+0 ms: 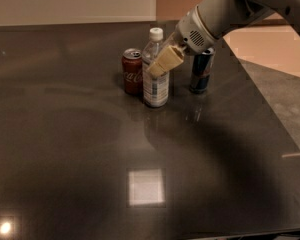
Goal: Move blue plastic bottle near coke can
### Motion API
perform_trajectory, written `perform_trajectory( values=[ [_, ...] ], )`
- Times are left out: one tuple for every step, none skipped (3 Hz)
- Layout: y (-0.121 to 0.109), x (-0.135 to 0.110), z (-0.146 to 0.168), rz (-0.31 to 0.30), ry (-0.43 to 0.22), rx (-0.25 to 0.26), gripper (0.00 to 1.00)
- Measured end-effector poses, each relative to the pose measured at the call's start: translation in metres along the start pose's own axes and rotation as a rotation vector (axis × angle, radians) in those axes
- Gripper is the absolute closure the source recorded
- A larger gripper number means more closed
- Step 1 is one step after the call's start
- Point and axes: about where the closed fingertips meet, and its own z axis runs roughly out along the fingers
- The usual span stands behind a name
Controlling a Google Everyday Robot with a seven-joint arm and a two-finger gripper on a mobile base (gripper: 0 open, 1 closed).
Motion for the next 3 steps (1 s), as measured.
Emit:
perform_trajectory(
  values=[
    [0.0048, -0.0014, 0.0055, -0.006, -0.006, -0.006, 0.35],
    [0.0056, -0.0021, 0.0072, -0.007, -0.005, -0.01, 0.12],
    [0.0064, -0.0027, 0.0087, -0.009, -0.004, -0.013, 0.0]
  ],
)
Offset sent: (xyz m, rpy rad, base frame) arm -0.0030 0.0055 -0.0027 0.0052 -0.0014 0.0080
